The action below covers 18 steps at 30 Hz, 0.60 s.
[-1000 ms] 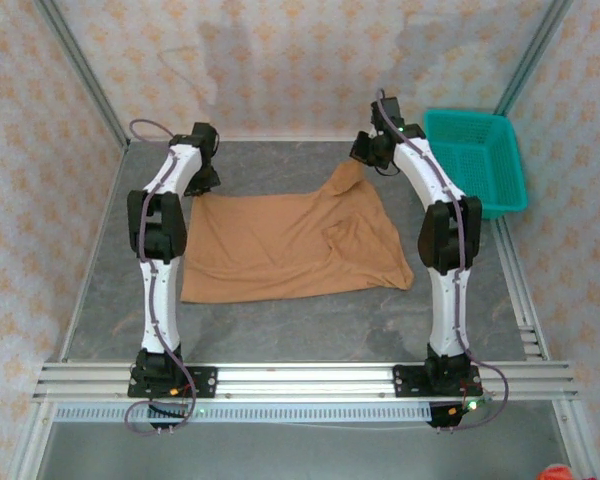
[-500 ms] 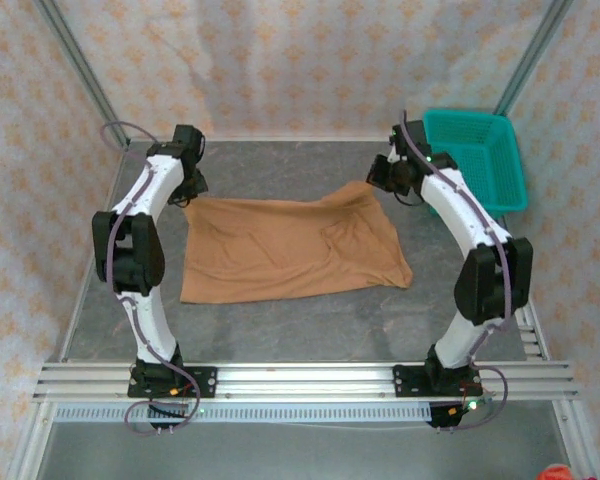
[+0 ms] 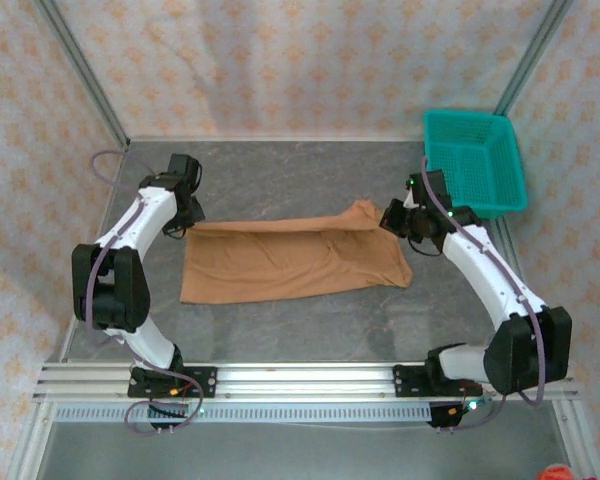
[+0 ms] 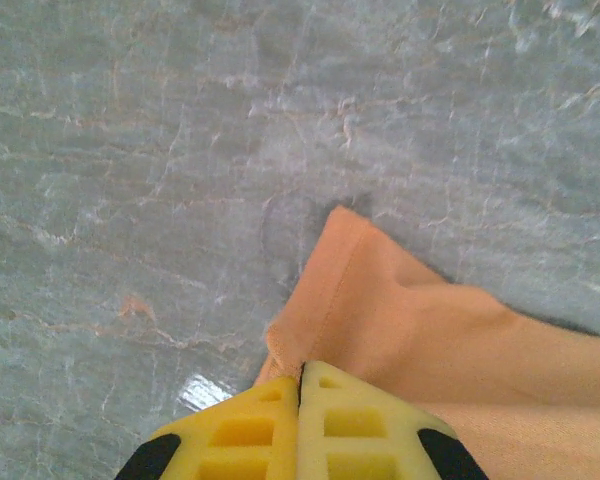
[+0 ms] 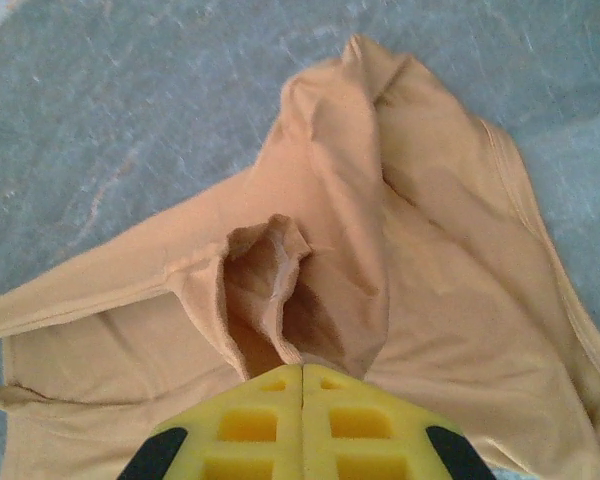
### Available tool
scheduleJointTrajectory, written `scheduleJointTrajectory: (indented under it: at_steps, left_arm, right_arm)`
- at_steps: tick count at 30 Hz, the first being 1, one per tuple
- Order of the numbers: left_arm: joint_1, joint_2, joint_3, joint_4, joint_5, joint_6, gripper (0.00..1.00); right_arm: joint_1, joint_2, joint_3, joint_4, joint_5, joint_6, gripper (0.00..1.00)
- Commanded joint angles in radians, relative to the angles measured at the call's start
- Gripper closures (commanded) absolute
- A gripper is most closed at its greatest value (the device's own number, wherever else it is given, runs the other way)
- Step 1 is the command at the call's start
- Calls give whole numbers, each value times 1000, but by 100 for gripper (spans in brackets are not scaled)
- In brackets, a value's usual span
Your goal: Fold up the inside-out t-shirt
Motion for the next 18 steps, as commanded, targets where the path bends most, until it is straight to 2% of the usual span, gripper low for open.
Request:
scheduleJointTrajectory:
  at_steps: [1,7,8,9,10,14,16,18]
  left_arm:
    - [-15,-16,-64,31,-27,-31,100]
    - [-59,-35,-199,71,-51,-68,100]
    - [-60,-38,-219,77,-53,-72,100]
    - [-62,-39,-243,87,-55,-73,99]
    - [-62,-42,-262,98,-54,-94,95]
    - [-64,-56,-272,97,-68,-114,61]
    - [-68,-75,-237,75,-85,-112,56]
    - [-79,-95,-193,53,-101,-107,54]
  right_arm:
    - [-3,-14,-70,14,-9,26,100]
    - [-3,-56,-268,109,-41,125,100]
    - [-2,-67,-308,139,-58,151,99]
    - [-2,-78,-349,172,-71,179,94]
    - [-3,-88,-381,192,-72,197,87]
    - [-2,-101,-367,143,-1,188,68]
    - [-3,-101,-311,103,43,161,62]
    - [-1,-92,-257,95,59,141,61]
